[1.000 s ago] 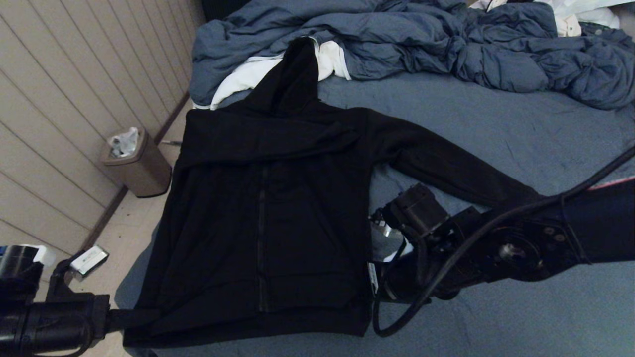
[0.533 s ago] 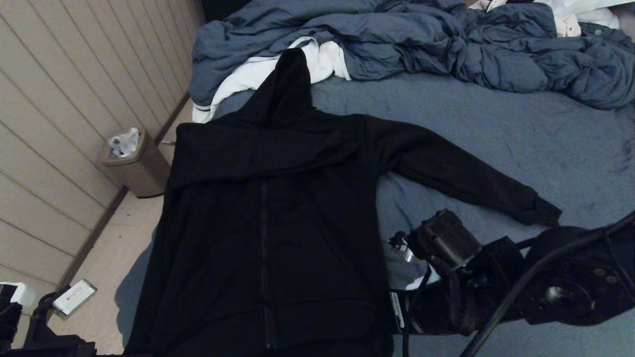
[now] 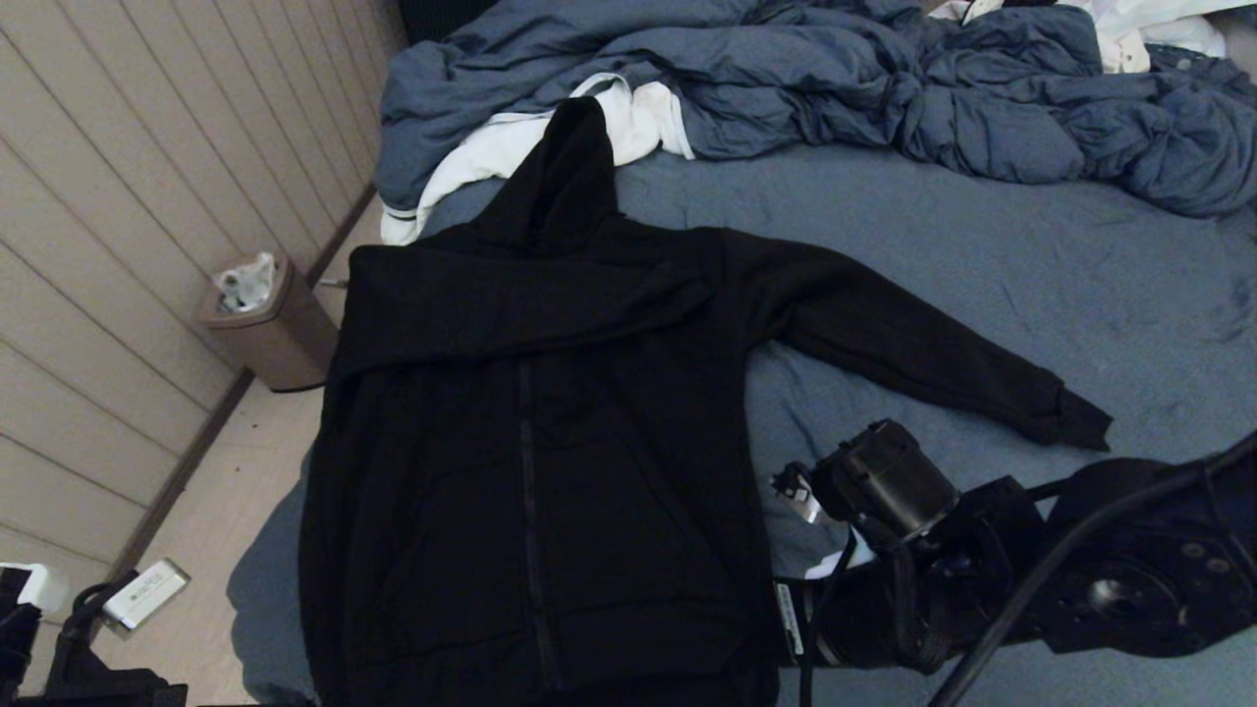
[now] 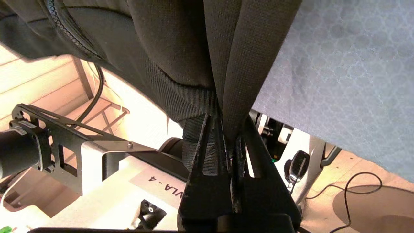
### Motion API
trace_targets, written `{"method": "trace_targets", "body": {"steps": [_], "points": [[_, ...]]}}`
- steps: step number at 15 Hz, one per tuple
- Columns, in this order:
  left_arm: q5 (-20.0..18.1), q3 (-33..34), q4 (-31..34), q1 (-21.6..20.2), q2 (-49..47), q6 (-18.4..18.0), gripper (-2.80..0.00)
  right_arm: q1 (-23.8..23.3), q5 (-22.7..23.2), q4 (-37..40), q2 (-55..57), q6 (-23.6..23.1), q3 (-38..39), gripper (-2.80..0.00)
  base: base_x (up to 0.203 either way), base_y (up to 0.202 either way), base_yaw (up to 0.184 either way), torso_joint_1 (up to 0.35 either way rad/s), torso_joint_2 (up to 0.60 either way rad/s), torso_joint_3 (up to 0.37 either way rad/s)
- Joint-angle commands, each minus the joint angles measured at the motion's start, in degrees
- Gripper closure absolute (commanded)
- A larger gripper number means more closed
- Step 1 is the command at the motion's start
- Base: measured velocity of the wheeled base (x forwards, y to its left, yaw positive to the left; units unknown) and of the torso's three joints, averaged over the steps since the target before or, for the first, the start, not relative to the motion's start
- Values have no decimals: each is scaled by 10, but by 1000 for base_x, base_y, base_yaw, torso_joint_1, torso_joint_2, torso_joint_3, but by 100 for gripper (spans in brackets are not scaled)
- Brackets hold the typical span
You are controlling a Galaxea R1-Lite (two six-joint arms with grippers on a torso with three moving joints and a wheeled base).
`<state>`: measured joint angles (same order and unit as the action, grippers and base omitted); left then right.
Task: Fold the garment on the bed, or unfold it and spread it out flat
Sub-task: Fold the black sweatshirt
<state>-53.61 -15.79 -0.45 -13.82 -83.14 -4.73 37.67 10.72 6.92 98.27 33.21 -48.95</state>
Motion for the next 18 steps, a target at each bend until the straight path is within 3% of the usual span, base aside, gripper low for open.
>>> {"method": "trace_targets", "body": {"steps": [1, 4, 6, 11, 15, 16, 17, 18], "points": [[-2, 0, -1, -4, 4, 0, -280, 0, 1, -3, 3, 2, 0, 0, 0, 0, 0, 0, 0, 0], [-8, -30, 1, -57, 36, 5, -280, 1, 1, -3, 4, 1, 0, 0, 0, 0, 0, 0, 0, 0], [-14, -67, 7, -70, 57, 18, -280, 3, 2, -3, 6, 1, -1, 0, 0, 0, 0, 0, 0, 0], [-59, -164, 18, -32, 62, 136, -280, 10, -2, -4, 12, -1, -7, 0, 0, 0, 0, 0, 0, 0], [-62, -175, 13, -16, 22, 150, -280, 12, -6, -27, 9, -3, -4, 0, 0, 0, 0, 0, 0, 0], [-62, -175, 13, -16, 21, 150, -280, 12, -9, -28, 8, -2, -3, -89, 0, 0, 0, 0, 0, 0], [-62, -175, 13, -16, 20, 150, -280, 18, -19, -30, 6, -4, -1, -280, 0, 0, 0, 0, 0, 0], [-62, -175, 13, -16, 19, 150, -280, 19, -29, -30, 6, -5, -3, -280, 0, 0, 0, 0, 0, 0]]}}
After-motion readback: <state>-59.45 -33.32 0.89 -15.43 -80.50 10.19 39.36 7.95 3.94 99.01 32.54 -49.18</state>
